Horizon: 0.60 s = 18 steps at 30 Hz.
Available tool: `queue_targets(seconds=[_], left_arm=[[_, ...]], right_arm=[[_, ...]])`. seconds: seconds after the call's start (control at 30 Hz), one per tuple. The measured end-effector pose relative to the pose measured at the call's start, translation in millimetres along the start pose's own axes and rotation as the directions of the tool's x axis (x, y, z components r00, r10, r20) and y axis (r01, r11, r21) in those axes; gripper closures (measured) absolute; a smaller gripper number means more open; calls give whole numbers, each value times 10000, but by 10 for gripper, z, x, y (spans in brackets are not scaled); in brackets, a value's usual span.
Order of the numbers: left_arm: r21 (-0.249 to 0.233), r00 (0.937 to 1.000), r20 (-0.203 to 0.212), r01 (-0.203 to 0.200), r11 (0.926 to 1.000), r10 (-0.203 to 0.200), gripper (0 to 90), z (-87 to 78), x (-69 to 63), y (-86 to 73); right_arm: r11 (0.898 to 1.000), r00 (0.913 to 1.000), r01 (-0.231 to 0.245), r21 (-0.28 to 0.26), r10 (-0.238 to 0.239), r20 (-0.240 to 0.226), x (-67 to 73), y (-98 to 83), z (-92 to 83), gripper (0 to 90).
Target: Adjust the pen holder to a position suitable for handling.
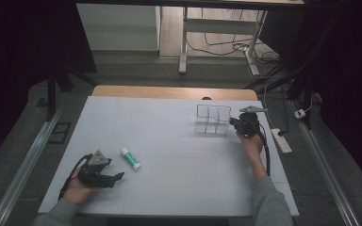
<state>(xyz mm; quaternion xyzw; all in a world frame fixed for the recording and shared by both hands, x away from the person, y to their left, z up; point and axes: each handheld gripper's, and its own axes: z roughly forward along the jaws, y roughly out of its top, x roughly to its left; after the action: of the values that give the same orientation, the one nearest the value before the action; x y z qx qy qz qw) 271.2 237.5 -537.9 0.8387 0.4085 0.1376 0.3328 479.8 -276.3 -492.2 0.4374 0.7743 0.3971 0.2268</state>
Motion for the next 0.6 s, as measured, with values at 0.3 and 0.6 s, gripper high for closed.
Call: queue_targets(seconds=[0.3, 0.6], left_arm=[[30, 10000, 5, -24, 10000, 24, 222, 4, -5, 0], [62, 10000, 16, -57, 10000, 57, 222, 12, -10, -1]], right_arm=[[9994, 9991, 352, 23, -352, -238, 136, 43, 75, 885], [9987, 9976, 517, -9, -517, -468, 254, 97, 153, 885]])
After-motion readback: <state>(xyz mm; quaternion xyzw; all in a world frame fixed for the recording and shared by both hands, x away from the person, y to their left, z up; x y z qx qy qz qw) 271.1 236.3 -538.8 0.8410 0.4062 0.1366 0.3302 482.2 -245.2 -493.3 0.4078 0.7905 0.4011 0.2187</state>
